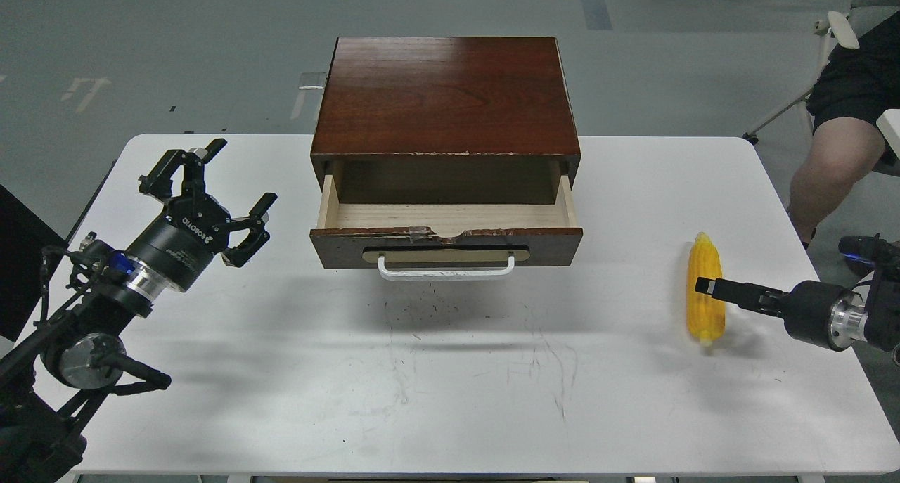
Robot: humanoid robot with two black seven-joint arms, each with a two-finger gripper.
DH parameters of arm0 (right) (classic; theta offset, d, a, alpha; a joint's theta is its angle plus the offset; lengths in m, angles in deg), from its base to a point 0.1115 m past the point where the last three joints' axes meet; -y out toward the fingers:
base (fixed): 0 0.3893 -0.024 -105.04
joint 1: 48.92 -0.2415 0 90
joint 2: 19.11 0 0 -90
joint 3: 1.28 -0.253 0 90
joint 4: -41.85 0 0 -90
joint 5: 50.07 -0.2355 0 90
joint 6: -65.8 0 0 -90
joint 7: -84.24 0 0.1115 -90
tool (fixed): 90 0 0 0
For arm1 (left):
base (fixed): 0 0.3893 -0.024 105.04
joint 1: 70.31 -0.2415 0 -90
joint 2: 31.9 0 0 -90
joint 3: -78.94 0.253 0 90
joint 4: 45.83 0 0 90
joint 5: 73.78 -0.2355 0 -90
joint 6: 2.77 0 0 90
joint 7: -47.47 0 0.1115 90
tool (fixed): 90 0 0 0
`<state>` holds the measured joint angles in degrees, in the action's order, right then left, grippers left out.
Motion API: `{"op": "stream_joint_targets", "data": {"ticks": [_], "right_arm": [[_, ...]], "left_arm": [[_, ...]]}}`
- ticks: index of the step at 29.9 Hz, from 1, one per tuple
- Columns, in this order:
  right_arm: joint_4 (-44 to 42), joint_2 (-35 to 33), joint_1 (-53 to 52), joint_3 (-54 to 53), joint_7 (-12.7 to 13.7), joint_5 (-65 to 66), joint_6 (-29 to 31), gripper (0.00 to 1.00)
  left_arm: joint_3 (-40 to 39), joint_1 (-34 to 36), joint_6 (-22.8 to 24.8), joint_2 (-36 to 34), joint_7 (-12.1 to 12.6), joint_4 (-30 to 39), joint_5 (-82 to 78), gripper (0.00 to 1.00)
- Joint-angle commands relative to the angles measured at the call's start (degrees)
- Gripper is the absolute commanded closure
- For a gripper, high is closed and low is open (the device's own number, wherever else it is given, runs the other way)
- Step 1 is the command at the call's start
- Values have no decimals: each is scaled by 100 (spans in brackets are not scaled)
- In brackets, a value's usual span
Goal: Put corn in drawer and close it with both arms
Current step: 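Close the right gripper around the corn cob and lift it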
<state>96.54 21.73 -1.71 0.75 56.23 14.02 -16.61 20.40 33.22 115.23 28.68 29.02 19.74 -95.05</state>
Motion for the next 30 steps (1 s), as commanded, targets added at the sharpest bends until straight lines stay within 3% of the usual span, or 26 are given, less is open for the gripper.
{"op": "stream_joint_targets", "data": {"ticks": [1,14,18,20,22,26,30], "right_arm": [[-72,39,7,0,1,86,-3,0],[-397,522,-379,438,1,87,-3,4],[-353,522,-450,623,1,87,-3,26],[-344,522,-450,632,1,87,-3,50],[-336,514,-450,650,1,87,-3,87],[-301,505,-450,632,1,78,-3,100],[-186,461,-537,632,1,78,-3,100]], "left_arm": [[0,0,0,41,0,0,0,0],[-8,0,0,41,0,0,0,0],[-8,0,0,24,0,0,0,0],[-8,0,0,6,0,0,0,0],[-8,0,0,-3,0,0,0,0],[0,0,0,-3,8,0,0,0],[0,0,0,-3,8,0,0,0]]}}
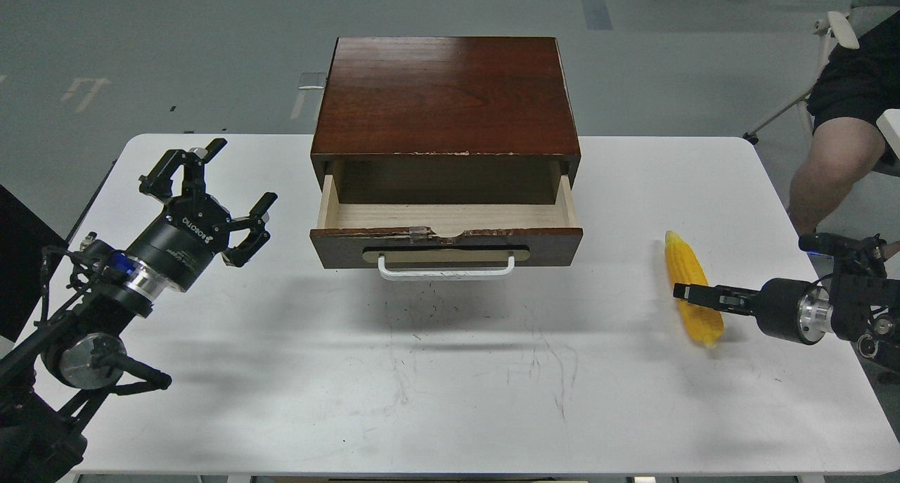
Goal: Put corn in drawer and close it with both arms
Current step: 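Close the right gripper around the corn cob and lift it, then carry the corn with the right gripper over the open drawer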
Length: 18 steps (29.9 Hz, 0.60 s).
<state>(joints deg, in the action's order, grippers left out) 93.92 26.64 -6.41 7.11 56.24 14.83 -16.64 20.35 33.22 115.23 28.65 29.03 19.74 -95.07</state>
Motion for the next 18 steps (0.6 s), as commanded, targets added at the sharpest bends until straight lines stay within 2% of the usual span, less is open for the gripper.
{"op": "stream_joint_targets", "data": {"ticks": [1,10,16,18], "right_arm": [[93,-30,-93,13,0,-3,0,100],[813,-540,-1112,14,0,-21,18,100],[1350,-681,-2465,268,0,-38,228,100],[1543,-628,-3280,697,0,-64,316,100]], "left_arm": [[6,9,0,0,8,0,2,0],[-3,9,0,-8,8,0,2,0],[-12,26,0,-17,8,0,2,0],[-12,26,0,-35,8,0,2,0]]}}
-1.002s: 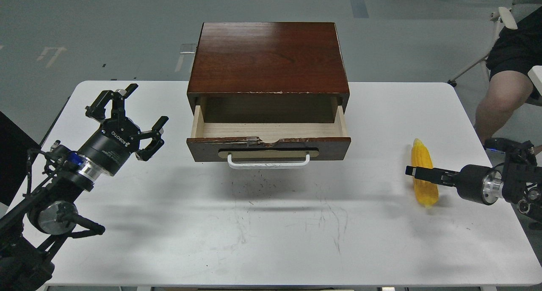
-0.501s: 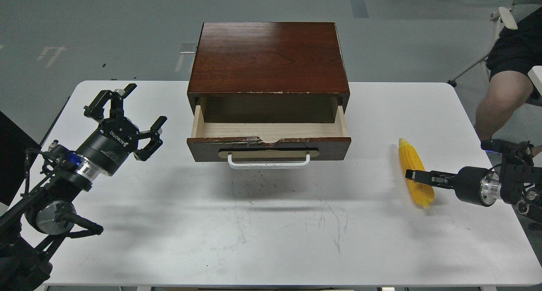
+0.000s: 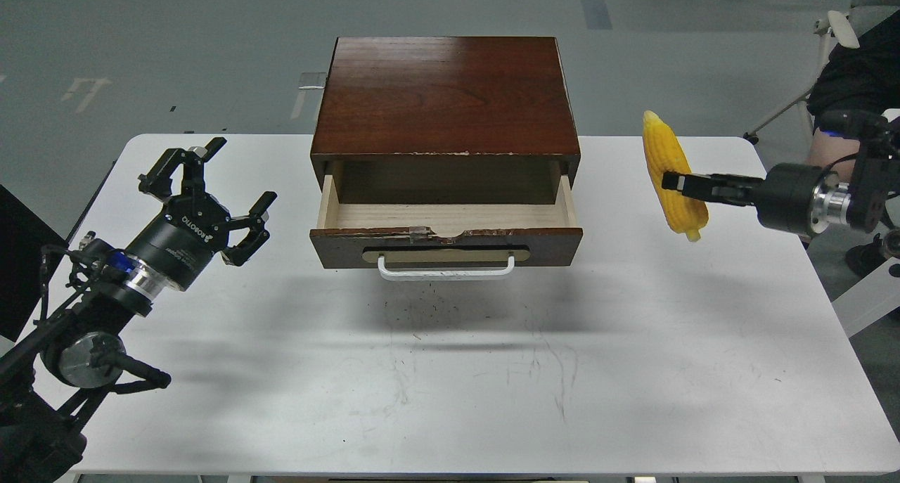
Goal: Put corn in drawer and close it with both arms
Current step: 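Carry the corn with the right gripper over the open drawer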
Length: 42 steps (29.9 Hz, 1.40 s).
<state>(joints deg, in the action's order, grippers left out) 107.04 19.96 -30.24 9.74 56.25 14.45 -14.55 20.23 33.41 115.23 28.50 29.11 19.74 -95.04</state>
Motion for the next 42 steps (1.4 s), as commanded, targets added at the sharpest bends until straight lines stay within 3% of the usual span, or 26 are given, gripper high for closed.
{"op": "stream_joint_targets", "data": {"ticks": [1,6,11,16,22,28,42], "right_arm": [[284,66,-1101,541,-1,-27,116,100],[618,628,-2341,1323,-1,34,134,100],[820,1690,-3439,2088,-1,244,90,100],[803,2535,-3819,2352,-1,710,11,100],[505,3466,-3916,2861,-1,1387,-550,100],[249,3959,-3907,3354,-1,1608,-1025,100],[65,4250,-3757,3495,-1,1599,-1079,100]], "left_arm": [[0,7,0,-37,0,0,0,0],[0,16,0,-55,0,0,0,0],[0,7,0,-90,0,26,0,0],[-9,7,0,-107,0,52,0,0],[-9,7,0,-151,0,61,0,0],[0,7,0,-178,0,88,0,0],[-9,7,0,-230,0,140,0,0]]}}
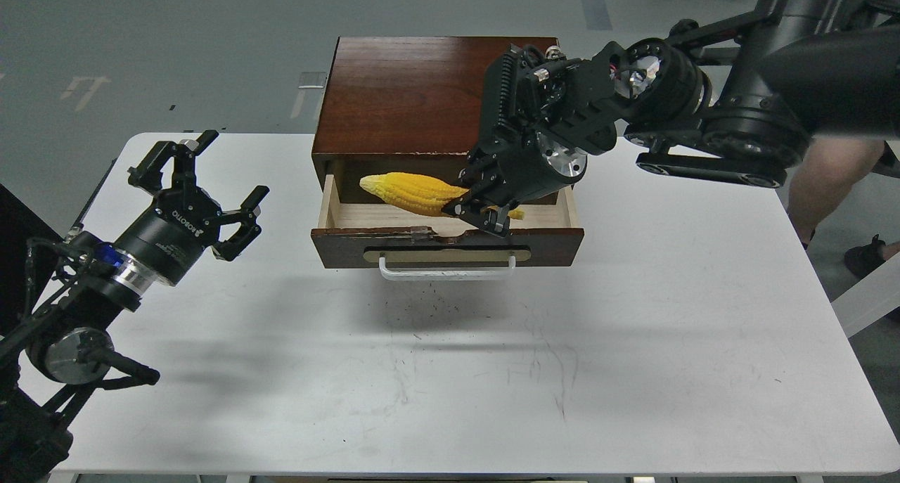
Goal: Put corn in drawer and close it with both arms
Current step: 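Carry the corn with the right gripper over the open drawer, then lower the corn into the drawer, release, and withdraw the right gripper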
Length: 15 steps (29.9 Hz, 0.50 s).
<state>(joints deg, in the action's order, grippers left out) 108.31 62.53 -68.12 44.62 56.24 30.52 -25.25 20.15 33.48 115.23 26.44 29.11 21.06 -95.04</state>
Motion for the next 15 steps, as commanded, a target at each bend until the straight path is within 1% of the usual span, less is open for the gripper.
{"op": "stream_joint_targets", "data": {"ticks": [1,4,6,8,9,10,11,12,14,15], "right_arm": [[-89,-8,30,7,0,-8,-9,100],[-150,-16,30,7,0,-8,-44,96],[-159,-25,39,15,0,-8,-44,87],[-168,-25,48,16,0,-8,-44,80],[-159,-25,57,24,0,-8,-44,65],[-159,-25,74,24,0,-8,-44,54],[-159,-25,92,33,0,-17,-44,39],[-159,-25,92,33,0,-17,-44,33],[-159,-43,109,33,0,-35,-44,26],[-142,-60,109,24,0,-43,-44,20]], "left_arm": [[-1,0,0,-25,0,9,0,0],[8,0,0,-25,0,9,0,0],[8,0,0,-25,0,26,0,0],[8,0,0,-34,0,26,0,0],[-1,0,0,-34,0,35,0,0],[8,0,0,-34,0,26,0,0],[8,0,0,-42,0,35,0,0],[8,0,0,-51,0,35,0,0],[8,0,0,-69,0,35,9,0],[8,0,0,-78,0,35,9,0]]}}
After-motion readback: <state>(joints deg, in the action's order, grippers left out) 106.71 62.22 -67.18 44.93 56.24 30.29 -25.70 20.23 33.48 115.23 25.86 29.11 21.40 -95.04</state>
